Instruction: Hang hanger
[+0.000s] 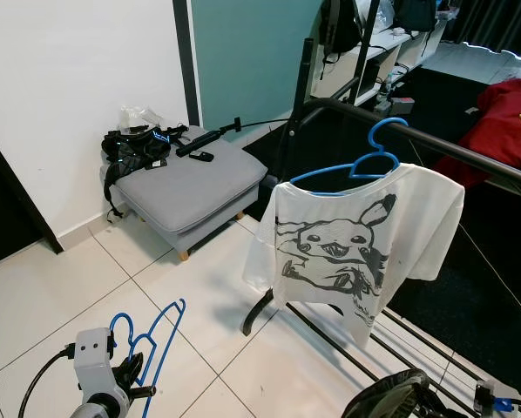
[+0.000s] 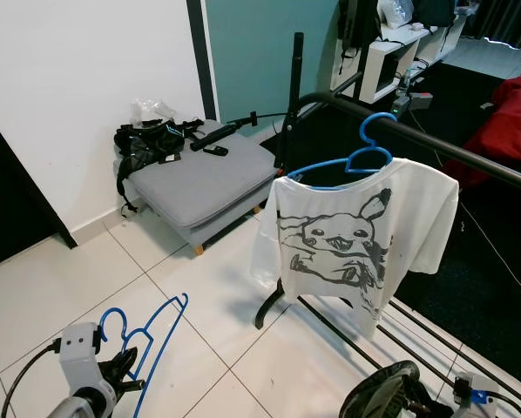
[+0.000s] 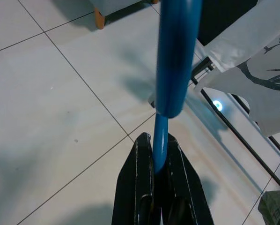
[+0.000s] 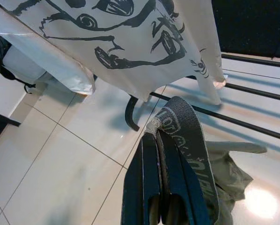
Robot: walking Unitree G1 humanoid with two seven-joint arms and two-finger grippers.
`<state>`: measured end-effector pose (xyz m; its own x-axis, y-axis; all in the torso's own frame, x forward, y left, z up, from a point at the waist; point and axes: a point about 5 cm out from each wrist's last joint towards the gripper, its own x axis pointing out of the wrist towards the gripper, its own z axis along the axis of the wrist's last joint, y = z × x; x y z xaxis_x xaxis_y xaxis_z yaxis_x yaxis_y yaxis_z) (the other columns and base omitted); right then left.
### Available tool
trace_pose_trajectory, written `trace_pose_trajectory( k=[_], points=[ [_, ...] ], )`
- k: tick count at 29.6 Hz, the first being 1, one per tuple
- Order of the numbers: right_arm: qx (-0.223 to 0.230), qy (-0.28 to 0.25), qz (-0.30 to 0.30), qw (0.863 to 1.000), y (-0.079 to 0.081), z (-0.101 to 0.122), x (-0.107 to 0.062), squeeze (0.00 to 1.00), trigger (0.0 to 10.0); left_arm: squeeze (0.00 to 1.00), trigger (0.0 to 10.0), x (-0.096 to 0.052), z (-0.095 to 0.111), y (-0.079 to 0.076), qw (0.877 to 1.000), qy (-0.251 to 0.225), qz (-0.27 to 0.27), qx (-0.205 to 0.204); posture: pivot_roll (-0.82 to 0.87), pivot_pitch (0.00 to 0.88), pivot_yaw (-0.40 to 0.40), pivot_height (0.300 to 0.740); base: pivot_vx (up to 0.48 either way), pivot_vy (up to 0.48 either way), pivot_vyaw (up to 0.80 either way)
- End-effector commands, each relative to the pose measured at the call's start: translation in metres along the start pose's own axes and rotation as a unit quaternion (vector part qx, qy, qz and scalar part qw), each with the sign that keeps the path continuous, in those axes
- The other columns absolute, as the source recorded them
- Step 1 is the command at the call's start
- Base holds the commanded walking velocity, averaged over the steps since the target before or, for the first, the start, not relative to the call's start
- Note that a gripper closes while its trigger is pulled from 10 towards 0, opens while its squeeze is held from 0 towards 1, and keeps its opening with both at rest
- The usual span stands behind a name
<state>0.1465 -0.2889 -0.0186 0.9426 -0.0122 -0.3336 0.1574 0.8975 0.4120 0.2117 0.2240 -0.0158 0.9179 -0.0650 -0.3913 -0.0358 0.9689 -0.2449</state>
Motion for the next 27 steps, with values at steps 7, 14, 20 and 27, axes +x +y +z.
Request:
trace_pose_trajectory(
  k=[7,14,20,27],
  points=[
    [0.010,-0.004,-0.003,1.000,-0.0001,0.0003,-0.0013,0.00,10.0,0.00,10.0,-0.0012,-0.0016,-0.0010,1.000,0.005,-0.001,0.000,0.04,0.103,-0.032,0.740,0.000,0.000,0.00],
    [0.011,-0.004,-0.003,1.000,0.0005,0.0001,-0.0015,0.00,10.0,0.00,10.0,-0.0018,-0.0013,-0.0006,1.000,0.006,-0.001,0.000,0.04,0.102,-0.030,0.740,0.000,0.000,0.00],
    [0.011,-0.005,-0.002,1.000,0.0009,0.0000,-0.0016,0.00,10.0,0.00,10.0,-0.0020,-0.0011,-0.0001,1.000,0.006,-0.001,0.000,0.04,0.104,-0.028,0.740,0.000,0.000,0.00],
    [0.011,-0.004,-0.002,1.000,0.0007,-0.0002,-0.0020,0.00,10.0,0.00,10.0,-0.0023,-0.0013,-0.0001,1.000,0.006,-0.001,0.000,0.04,0.100,-0.028,0.740,0.000,0.000,0.00]
  ],
)
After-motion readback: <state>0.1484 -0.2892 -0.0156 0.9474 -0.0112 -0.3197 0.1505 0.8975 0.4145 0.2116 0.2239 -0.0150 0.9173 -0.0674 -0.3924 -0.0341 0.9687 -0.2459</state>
